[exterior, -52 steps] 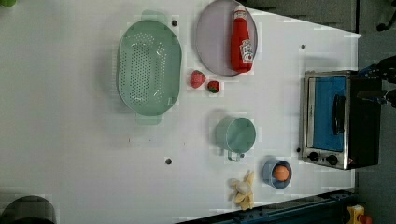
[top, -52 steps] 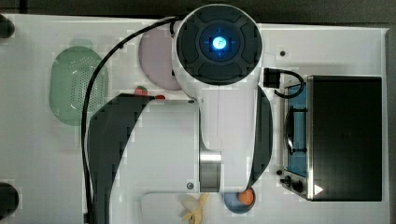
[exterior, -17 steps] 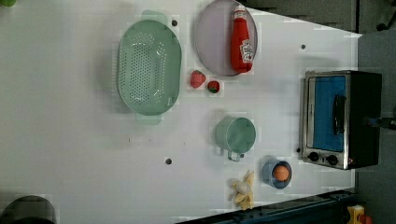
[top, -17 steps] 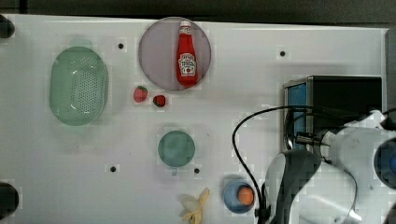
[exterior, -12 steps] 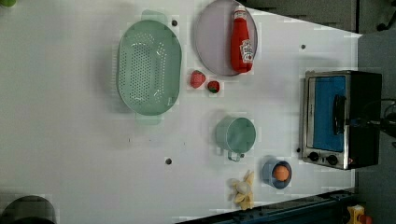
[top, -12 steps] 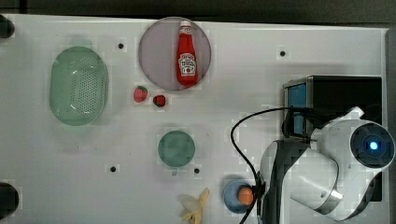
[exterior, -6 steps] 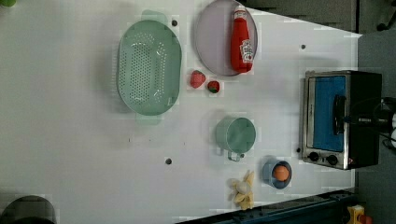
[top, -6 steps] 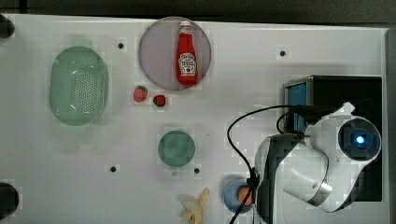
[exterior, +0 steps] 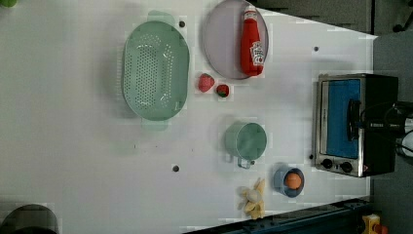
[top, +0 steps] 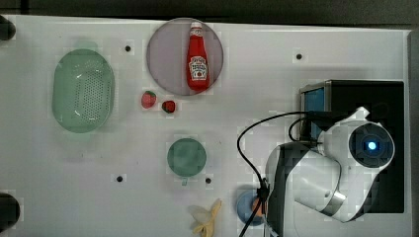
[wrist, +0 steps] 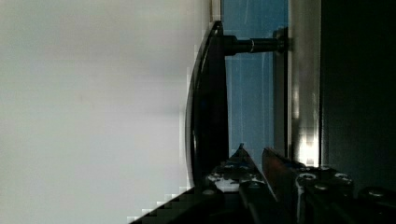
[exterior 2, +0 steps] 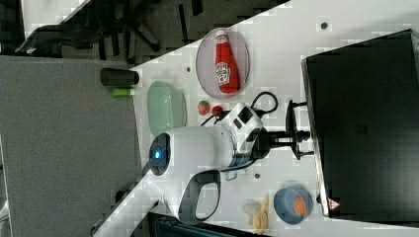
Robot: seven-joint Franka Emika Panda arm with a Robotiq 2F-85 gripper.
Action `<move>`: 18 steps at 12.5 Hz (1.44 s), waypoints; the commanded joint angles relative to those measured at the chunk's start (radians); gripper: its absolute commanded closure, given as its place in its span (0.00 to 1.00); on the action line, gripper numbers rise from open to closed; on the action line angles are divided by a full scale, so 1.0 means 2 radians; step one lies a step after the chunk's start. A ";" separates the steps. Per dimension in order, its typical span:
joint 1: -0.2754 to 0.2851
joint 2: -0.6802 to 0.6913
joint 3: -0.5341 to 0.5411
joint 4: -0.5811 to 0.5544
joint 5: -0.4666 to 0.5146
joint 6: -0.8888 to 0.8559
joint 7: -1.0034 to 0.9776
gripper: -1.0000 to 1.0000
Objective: Flap open oven.
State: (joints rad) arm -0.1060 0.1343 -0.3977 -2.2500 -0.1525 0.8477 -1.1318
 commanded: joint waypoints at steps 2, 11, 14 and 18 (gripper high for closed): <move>0.026 0.003 0.030 -0.013 -0.048 0.003 0.081 0.82; 0.068 0.045 0.093 -0.038 -0.256 0.002 0.336 0.82; 0.089 0.081 0.111 -0.038 -0.334 -0.001 0.462 0.82; 0.125 0.140 0.118 -0.035 -0.446 -0.012 0.631 0.82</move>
State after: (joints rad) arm 0.1274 0.4153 -0.1543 -2.3105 -1.0439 0.8320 -0.0540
